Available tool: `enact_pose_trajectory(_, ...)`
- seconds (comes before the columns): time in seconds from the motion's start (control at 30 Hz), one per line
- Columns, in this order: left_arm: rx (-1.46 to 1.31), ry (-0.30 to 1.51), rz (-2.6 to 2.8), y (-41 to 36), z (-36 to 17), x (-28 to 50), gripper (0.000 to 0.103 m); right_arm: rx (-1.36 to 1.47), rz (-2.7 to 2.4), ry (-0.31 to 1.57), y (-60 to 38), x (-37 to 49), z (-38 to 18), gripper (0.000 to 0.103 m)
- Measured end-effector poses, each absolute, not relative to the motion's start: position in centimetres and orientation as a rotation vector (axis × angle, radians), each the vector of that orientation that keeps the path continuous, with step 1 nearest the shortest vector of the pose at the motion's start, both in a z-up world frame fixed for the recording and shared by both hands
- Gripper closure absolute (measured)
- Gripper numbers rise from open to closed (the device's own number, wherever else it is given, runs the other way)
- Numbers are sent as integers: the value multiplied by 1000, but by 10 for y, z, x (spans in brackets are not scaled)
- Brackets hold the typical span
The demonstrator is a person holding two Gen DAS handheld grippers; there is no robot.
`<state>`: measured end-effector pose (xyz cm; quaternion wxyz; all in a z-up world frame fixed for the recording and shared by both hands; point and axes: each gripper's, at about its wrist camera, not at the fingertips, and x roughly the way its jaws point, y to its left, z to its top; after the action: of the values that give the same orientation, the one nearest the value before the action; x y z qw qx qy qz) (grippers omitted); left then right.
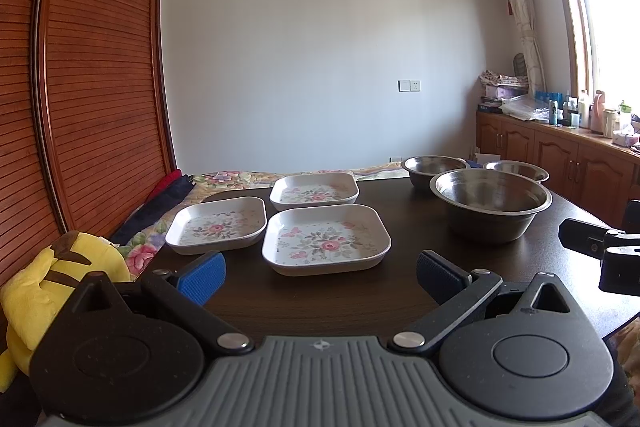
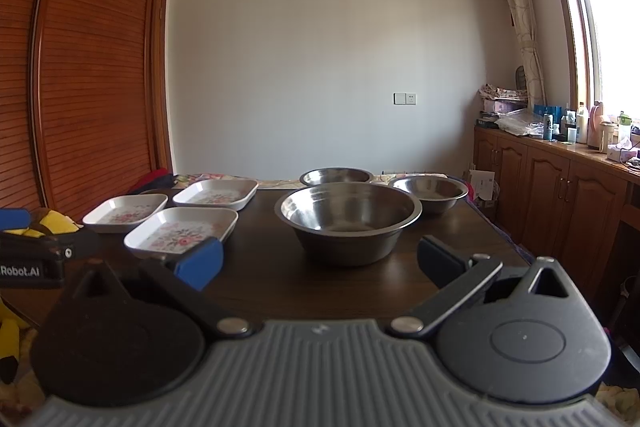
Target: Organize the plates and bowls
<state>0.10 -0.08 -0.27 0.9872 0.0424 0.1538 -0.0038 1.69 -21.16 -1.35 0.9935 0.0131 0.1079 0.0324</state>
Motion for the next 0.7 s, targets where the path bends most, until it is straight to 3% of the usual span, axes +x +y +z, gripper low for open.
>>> enact_pose_trajectory(0.7, 88, 313, -8, -1, -2, 2, 0, 28, 63, 214, -214, 16, -14, 0)
